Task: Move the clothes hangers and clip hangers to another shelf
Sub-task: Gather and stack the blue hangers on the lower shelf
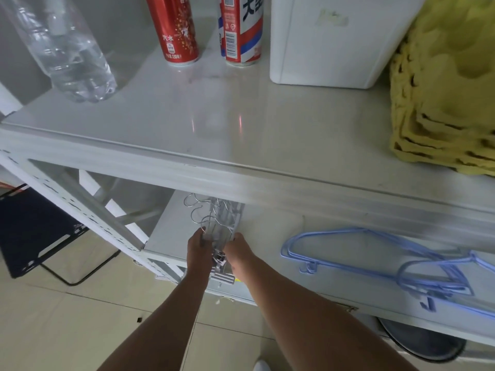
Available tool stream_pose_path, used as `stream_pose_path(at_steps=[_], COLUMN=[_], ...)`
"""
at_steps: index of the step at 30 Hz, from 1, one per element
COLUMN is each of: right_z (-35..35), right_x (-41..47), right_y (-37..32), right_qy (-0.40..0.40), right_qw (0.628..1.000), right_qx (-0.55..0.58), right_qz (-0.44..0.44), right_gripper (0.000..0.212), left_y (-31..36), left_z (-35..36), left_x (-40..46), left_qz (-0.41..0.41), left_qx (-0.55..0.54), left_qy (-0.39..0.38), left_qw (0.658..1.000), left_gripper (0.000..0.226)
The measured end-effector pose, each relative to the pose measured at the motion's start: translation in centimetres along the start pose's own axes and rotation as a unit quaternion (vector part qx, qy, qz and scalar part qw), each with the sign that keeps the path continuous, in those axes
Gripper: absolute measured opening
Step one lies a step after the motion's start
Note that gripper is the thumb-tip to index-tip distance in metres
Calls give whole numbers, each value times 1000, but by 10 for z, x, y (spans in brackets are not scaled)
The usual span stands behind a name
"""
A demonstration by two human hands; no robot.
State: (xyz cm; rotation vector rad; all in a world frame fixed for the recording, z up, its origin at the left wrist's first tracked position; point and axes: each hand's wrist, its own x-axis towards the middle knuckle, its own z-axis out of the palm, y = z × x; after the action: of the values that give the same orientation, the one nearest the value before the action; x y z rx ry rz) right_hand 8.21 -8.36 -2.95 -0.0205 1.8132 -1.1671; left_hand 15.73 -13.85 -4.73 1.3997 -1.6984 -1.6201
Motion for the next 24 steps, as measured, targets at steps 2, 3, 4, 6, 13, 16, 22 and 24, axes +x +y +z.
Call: stream_pose_path(at_steps=[2,3,4,6,13,16,22,24], right_z=[-3,-7,-11,-16,-33,-40,-47,-48], right_x=[-10,-13,-11,-6,-4,-5,-8,-10], right_y=[-2,-3,-3,-2,6,6,7,9], right_qy=[10,17,24,20,36,27,11,3], right_qw=[1000,1000,1000,999,998,999,999,999], right_qx=[5,11,7,-16,-49,-36,-42,-43], right_qz=[-8,-11,-18,-24,-23,-18,-17,-16], right_gripper=[20,16,19,27,54,55,60,62], left_y=[-2,-2,-4,-8,-8,-21,0,3], left_z=[1,1,2,0,-4,-7,-5,-5], left_x=[1,1,4,9,6,12,-13,-19], left_qz=[1,5,15,28,4,-28,1,9], left_qx=[12,16,21,45,110,65,65,73], left_qy=[-5,-5,-6,-8,37,21,51,55], left_qw=[1000,1000,1000,999,993,997,997,996], left_gripper=[22,21,21,18,45,50,59,69])
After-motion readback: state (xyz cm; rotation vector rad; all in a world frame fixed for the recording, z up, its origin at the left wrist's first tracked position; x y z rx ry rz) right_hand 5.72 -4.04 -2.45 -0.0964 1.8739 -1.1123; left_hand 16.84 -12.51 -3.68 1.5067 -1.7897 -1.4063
